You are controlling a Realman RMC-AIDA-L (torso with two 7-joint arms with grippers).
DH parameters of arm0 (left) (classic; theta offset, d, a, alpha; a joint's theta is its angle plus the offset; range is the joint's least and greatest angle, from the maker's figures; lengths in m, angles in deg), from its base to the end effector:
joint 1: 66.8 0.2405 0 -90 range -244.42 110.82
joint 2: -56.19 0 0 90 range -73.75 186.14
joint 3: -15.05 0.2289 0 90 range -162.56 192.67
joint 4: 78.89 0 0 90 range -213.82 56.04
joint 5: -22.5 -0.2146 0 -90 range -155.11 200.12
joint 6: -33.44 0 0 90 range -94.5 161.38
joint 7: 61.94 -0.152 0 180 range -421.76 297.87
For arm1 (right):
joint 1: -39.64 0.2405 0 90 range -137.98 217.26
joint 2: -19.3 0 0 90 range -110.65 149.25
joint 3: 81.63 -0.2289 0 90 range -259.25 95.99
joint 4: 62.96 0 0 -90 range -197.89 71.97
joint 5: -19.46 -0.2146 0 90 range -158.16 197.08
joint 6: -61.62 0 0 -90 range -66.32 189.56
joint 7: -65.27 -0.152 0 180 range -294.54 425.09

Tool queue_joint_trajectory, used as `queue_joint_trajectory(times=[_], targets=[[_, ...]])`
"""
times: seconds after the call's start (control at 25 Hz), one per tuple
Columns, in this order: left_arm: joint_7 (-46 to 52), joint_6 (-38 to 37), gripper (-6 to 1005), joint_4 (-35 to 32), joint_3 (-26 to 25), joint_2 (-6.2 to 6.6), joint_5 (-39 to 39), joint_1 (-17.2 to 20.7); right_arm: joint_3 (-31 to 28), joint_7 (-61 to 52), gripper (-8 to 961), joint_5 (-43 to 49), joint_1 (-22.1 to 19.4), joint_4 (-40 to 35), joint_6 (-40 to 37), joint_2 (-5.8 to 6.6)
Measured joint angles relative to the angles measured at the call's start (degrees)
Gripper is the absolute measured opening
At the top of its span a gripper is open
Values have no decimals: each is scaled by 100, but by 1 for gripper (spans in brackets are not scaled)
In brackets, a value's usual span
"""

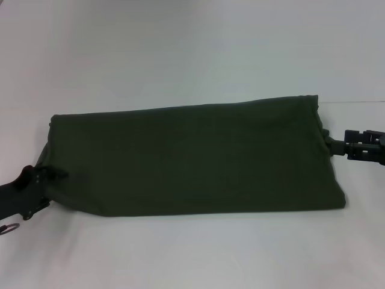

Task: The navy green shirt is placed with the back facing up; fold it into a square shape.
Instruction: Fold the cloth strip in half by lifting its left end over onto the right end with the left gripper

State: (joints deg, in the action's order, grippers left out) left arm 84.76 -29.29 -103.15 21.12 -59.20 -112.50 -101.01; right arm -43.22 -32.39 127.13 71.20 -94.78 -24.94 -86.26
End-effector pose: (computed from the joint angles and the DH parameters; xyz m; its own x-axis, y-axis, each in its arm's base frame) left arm -0.3457 0.3537 0.0320 -0.4993 0.5965 0.6284 0.8663 0.3581 0.3483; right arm 0.2725 0.3578 0.0946 0.6066 -0.5347 -0.5883 -0.7281 -0.6708 -0.1411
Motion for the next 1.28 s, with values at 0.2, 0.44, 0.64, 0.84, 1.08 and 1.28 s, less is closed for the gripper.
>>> queue_joint_trajectory(times=[0.2, 0.44, 0.64, 0.84, 1.08, 1.28], targets=[[-218, -107, 412, -17, 19, 34, -65, -56, 0, 4, 902, 0, -1, 0, -3, 1], [-148, -112, 309, -45, 35, 43, -93, -60, 0, 18, 902, 0, -3, 0, -9, 1], [-146, -99, 91, -45, 42, 37, -92, -48, 0, 20, 902, 0, -10, 0, -10, -5], [-145, -91, 26, -43, 44, 28, -70, -26, 0, 20, 901, 0, -9, 0, -11, -8], [-128, -228, 26, -337, -1, 86, -50, 43, 0, 20, 901, 0, -9, 0, -8, -8], [4, -483, 25, -804, -25, 182, -46, 241, -20, 20, 901, 0, -9, 0, -6, -8]])
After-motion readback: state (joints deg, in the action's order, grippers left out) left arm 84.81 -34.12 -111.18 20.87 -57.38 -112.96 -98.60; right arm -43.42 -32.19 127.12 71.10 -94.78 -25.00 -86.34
